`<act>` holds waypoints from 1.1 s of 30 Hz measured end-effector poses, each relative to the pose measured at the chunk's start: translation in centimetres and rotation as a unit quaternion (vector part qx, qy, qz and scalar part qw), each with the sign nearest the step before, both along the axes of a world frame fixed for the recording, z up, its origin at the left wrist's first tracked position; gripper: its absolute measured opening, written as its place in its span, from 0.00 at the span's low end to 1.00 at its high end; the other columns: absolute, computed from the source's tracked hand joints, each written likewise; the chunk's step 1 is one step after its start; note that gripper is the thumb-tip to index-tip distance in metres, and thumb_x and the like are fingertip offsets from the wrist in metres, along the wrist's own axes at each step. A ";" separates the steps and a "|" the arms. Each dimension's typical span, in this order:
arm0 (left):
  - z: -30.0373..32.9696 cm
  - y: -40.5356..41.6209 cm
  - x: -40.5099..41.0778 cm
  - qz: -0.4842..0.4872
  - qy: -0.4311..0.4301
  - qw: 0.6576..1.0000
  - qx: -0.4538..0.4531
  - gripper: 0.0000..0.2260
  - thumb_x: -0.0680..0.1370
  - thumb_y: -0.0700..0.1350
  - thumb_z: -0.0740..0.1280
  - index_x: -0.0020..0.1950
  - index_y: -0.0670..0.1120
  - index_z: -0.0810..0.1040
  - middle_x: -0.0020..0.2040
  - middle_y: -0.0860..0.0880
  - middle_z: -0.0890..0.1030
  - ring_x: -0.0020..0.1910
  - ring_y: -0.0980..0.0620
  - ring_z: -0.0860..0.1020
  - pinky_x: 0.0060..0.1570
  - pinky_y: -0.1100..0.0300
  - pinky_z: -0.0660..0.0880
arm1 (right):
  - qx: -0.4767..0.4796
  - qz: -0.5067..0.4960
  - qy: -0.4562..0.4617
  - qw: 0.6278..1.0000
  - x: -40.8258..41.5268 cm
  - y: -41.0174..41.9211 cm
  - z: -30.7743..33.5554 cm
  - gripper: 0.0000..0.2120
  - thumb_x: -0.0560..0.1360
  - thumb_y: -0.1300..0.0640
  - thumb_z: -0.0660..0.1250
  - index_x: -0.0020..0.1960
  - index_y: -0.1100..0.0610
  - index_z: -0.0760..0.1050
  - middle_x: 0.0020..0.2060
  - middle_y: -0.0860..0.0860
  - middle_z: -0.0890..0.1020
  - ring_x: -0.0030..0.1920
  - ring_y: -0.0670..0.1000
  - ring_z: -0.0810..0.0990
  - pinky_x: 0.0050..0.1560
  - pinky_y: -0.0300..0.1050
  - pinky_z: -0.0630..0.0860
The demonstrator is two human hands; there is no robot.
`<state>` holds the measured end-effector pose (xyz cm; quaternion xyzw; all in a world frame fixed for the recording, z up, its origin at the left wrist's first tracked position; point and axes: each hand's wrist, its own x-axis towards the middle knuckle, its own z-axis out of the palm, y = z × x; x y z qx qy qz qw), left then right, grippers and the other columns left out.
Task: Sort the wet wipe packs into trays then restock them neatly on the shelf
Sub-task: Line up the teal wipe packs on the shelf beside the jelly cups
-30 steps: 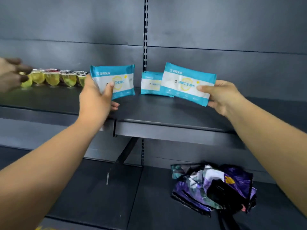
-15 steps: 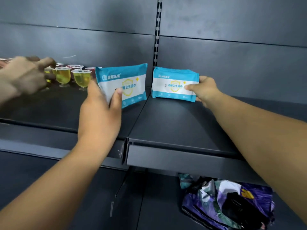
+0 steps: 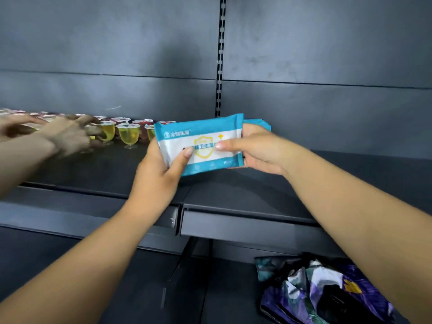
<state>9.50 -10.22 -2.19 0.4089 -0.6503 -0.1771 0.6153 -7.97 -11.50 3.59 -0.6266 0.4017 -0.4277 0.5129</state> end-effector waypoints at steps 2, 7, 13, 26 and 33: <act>0.5 0.4 -0.5 0.012 -0.033 0.999 0.003 0.18 0.76 0.46 0.66 0.64 0.43 0.70 0.51 0.59 0.74 0.51 0.60 0.74 0.45 0.76 0.68 | -0.017 -0.005 0.011 1.000 -0.8 0.5 0.0 0.14 0.71 0.69 0.67 0.55 0.58 0.77 0.47 0.52 0.84 0.46 0.48 0.83 0.49 0.43 0.80; 0.7 2.4 -3.8 0.060 -0.167 0.981 -0.081 0.21 0.77 0.49 0.61 0.68 0.42 0.69 0.61 0.46 0.75 0.62 0.46 0.71 0.63 0.56 0.66 | -0.051 -0.208 -0.078 0.974 -4.8 -0.5 0.8 0.12 0.72 0.72 0.65 0.52 0.60 0.75 0.48 0.56 0.81 0.37 0.47 0.82 0.41 0.42 0.81; -0.7 2.7 -5.2 0.091 -0.363 0.926 -0.057 0.18 0.79 0.58 0.50 0.51 0.50 0.75 0.42 0.49 0.79 0.44 0.47 0.76 0.36 0.58 0.67 | -0.001 -0.313 0.010 0.950 -5.2 -4.3 -0.9 0.13 0.70 0.70 0.70 0.53 0.61 0.74 0.55 0.57 0.81 0.51 0.55 0.81 0.50 0.46 0.78; -1.3 2.2 -5.8 0.080 -0.346 0.932 -0.071 0.17 0.73 0.61 0.50 0.37 0.51 0.69 0.38 0.54 0.72 0.40 0.54 0.68 0.36 0.60 0.63 | -0.110 -0.420 0.289 0.853 -5.9 -8.6 -3.0 0.29 0.70 0.49 0.72 0.66 0.56 0.67 0.63 0.51 0.75 0.63 0.52 0.73 0.60 0.42 0.68; -1.0 2.0 -5.5 0.065 -0.346 0.934 -0.061 0.18 0.74 0.60 0.52 0.37 0.49 0.71 0.39 0.53 0.72 0.41 0.53 0.69 0.38 0.60 0.62 | -0.074 -0.423 0.288 0.856 -6.1 -8.3 -3.3 0.28 0.71 0.46 0.71 0.64 0.58 0.66 0.61 0.51 0.75 0.61 0.52 0.74 0.52 0.41 0.68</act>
